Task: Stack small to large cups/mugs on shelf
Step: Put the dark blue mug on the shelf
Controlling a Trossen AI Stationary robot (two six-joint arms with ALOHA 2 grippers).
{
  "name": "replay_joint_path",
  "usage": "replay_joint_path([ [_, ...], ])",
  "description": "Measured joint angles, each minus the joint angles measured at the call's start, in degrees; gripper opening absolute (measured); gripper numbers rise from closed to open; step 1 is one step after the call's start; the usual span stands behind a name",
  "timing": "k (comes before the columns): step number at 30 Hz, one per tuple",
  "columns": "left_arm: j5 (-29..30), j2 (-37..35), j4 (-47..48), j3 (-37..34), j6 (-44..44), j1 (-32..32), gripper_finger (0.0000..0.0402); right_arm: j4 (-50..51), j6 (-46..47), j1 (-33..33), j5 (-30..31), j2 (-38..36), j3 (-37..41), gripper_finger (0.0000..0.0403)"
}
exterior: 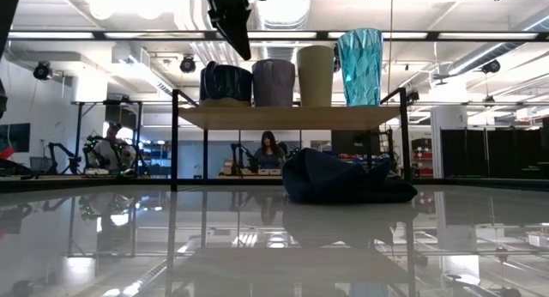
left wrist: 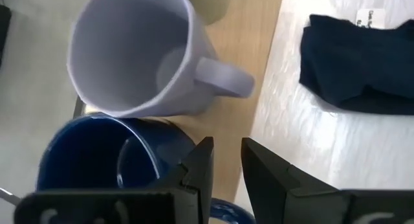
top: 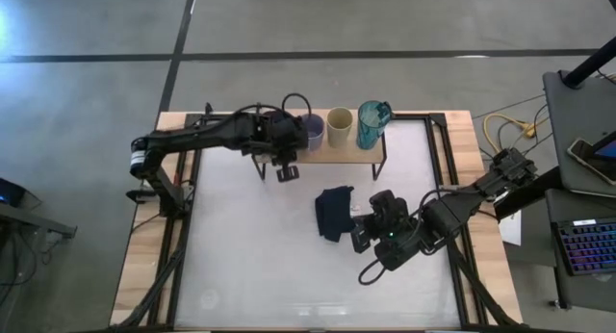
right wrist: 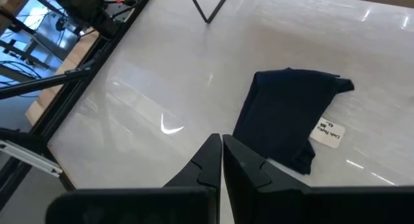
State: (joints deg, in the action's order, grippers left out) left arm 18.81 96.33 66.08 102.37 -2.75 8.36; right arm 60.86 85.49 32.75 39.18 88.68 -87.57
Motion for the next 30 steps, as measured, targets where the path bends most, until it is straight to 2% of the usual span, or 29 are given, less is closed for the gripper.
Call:
replay_joint_path([
  [30,0.0,0.7,-0.7,-0.7,-3.9,5.1,0.0065,-0.3,0.4,0.0,0.0,0.0,0.0,0.0009],
])
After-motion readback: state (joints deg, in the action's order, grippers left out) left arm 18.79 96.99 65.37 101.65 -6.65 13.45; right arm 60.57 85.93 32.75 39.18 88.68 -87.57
